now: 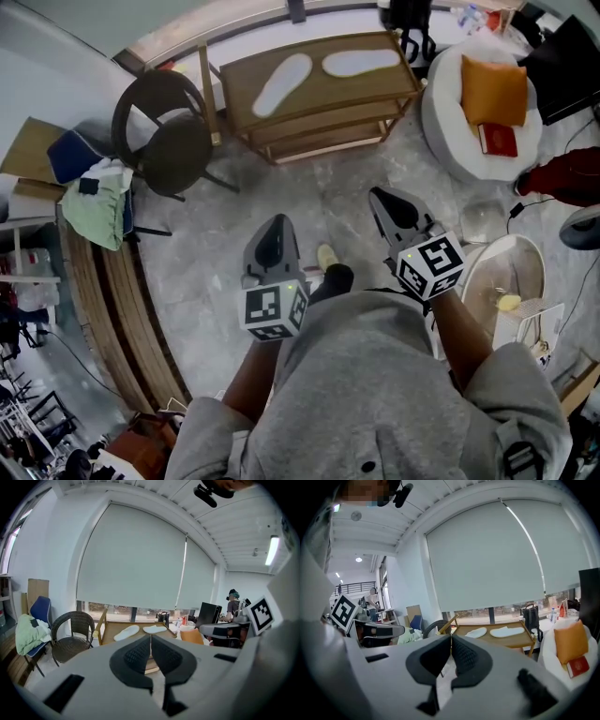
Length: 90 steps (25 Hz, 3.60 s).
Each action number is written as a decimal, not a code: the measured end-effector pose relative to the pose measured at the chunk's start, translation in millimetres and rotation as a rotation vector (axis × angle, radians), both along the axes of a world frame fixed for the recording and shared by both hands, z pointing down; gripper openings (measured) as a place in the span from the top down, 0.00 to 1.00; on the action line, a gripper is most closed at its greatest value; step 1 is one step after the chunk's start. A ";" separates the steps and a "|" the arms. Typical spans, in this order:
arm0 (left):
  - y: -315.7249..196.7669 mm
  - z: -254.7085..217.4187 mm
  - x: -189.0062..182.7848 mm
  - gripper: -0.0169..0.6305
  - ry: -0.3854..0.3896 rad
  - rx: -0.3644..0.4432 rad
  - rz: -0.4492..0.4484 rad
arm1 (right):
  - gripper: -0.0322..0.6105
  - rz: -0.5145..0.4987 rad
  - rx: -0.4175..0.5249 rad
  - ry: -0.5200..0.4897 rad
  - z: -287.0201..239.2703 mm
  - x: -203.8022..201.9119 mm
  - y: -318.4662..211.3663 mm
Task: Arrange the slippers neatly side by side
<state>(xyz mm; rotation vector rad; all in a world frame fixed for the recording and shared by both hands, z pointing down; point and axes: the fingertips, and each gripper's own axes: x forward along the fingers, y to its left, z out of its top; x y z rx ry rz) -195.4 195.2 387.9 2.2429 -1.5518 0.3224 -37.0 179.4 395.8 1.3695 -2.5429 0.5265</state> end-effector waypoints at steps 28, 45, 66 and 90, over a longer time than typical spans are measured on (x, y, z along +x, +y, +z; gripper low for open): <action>-32.7 8.0 -31.7 0.94 0.032 0.017 -0.019 | 0.91 0.029 0.042 0.058 -6.3 -9.2 -37.0; -127.1 9.2 -11.5 0.95 0.010 0.028 -0.024 | 0.91 0.048 0.032 0.093 9.0 25.3 -140.5; -296.7 24.1 37.6 0.94 -0.033 -0.041 -0.085 | 0.90 -0.012 -0.041 0.182 47.5 102.2 -335.1; -364.1 43.7 59.3 0.94 -0.085 -0.088 -0.181 | 0.74 -0.316 -0.193 0.497 183.0 139.1 -429.4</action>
